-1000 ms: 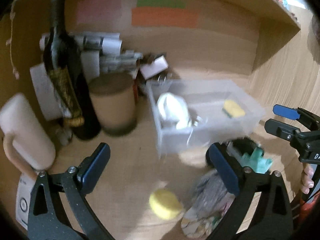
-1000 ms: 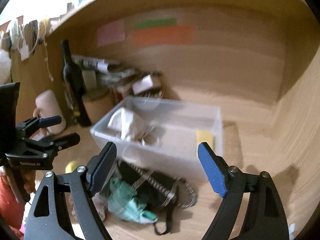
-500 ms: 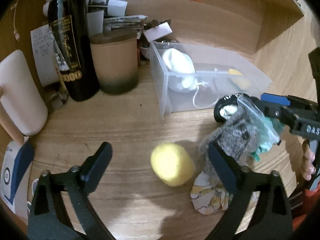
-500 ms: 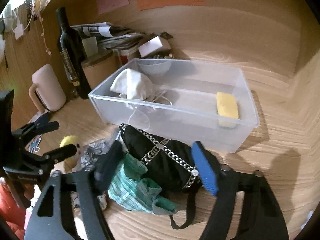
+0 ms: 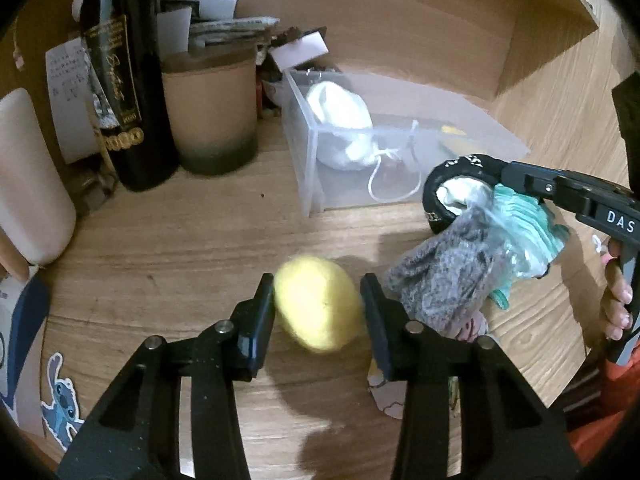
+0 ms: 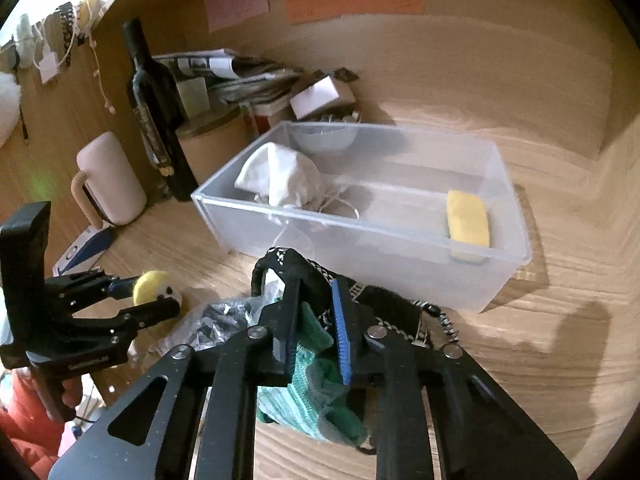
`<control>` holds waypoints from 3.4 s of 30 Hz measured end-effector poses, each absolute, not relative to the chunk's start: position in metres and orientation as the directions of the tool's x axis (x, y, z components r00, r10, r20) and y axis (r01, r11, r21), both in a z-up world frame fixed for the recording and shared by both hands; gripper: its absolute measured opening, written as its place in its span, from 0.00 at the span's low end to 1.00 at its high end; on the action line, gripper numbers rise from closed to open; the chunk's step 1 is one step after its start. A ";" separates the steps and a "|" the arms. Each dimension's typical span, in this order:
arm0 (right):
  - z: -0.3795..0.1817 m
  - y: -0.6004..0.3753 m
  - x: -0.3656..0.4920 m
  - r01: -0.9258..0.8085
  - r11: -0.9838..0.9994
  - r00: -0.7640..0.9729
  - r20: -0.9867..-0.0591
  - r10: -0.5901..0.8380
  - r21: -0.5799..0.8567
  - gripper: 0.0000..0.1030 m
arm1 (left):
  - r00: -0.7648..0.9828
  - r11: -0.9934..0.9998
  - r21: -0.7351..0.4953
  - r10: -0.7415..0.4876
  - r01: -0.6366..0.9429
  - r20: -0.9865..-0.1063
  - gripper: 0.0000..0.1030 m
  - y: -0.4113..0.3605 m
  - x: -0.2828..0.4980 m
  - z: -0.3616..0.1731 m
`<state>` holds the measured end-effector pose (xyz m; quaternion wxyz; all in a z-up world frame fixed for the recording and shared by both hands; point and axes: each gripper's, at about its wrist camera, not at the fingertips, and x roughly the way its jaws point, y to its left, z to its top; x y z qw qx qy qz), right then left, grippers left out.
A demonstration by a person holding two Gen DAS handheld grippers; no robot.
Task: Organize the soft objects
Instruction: 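Lower the yellow ball into the bin with the left tool while the right tool drops the black bag in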
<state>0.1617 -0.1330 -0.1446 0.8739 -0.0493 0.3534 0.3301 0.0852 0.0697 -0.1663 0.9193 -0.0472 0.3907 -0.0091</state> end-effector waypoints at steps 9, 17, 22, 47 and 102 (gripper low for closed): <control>-0.118 -0.147 0.152 -0.593 0.796 0.607 -0.582 0.540 0.121 0.08 | 0.769 0.998 -0.061 -0.025 -0.018 -0.639 0.41 0.068 0.088 -0.131; -0.114 -0.159 0.153 -0.584 0.804 0.612 -0.592 0.524 0.107 0.09 | 0.805 0.999 -0.040 -0.019 -0.005 -0.593 0.41 0.059 0.095 -0.113; -0.123 -0.147 0.166 -0.609 0.788 0.586 -0.620 0.521 0.087 0.43 | 0.805 0.999 -0.043 -0.031 0.008 -0.592 0.41 0.054 0.100 -0.112; -0.092 -0.151 0.166 -0.609 0.791 0.646 -0.541 0.539 0.063 0.10 | 0.823 0.994 -0.079 -0.103 0.071 -0.558 0.41 0.041 0.146 -0.087; -0.113 -0.121 0.249 -0.562 0.827 0.610 -0.671 0.421 0.009 0.37 | 0.683 0.984 -0.082 -0.168 0.157 -0.711 0.67 0.013 0.250 -0.120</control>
